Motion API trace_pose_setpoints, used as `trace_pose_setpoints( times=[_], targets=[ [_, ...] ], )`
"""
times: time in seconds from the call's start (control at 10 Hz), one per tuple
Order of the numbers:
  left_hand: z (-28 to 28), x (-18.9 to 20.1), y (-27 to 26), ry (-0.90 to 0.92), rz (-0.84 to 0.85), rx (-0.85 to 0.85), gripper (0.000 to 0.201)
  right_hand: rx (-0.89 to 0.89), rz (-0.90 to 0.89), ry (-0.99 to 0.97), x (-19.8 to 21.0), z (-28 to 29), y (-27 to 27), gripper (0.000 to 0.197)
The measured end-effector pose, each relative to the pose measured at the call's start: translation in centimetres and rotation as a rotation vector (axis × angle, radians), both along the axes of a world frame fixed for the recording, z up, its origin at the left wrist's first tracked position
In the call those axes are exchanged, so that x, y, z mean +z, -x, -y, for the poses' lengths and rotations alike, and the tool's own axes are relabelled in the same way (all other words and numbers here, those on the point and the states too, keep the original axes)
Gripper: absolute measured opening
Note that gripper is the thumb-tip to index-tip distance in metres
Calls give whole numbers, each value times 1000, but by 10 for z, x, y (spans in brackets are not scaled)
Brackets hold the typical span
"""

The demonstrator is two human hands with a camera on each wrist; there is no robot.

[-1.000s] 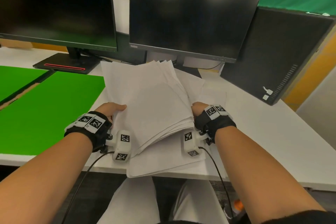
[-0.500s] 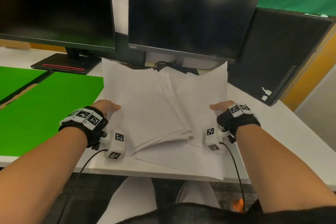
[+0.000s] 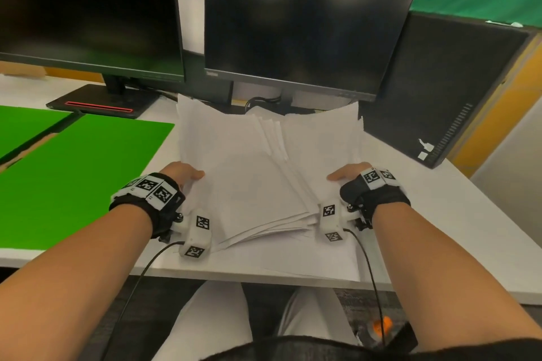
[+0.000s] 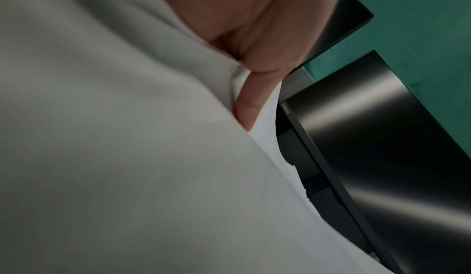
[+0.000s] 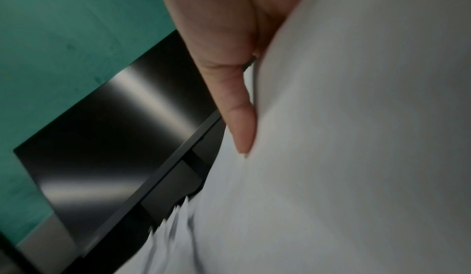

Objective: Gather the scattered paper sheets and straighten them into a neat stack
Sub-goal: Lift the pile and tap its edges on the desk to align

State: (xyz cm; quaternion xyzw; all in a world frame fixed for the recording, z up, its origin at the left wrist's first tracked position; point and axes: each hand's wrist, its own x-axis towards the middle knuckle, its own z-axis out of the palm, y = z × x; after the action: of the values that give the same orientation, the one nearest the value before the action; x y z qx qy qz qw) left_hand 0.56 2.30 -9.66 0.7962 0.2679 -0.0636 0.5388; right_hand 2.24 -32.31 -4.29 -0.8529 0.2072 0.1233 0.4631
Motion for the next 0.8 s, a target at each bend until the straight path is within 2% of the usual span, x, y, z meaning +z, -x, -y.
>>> trace_pose_setpoints(
  times=[0.1, 0.2, 0.3, 0.4, 0.5, 0.6, 0.8],
  targets=[
    [-5, 7, 3, -47, -12, 36, 53, -3, 31, 81, 26, 16, 6, 57],
    [-7, 13, 4, -111, -21, 34, 52, 51, 95, 371, 33, 21, 3, 54],
    [2, 19, 4, -151, -14, 3, 52, 207, 130, 627, 40, 19, -3, 52],
    [11, 27, 4, -193, 0, 0, 50, 194, 245, 661, 66, 9, -1, 31],
    [14, 34, 4, -231, 15, 3, 50, 62, 432, 645, 85, 15, 4, 30],
    [17, 38, 6, -252, 19, -6, 48, -9, 525, 581, 96, 25, 11, 33],
    [25, 42, 9, -261, 39, -20, 48, -204, 787, 387, 113, 33, 20, 37]
  ],
)
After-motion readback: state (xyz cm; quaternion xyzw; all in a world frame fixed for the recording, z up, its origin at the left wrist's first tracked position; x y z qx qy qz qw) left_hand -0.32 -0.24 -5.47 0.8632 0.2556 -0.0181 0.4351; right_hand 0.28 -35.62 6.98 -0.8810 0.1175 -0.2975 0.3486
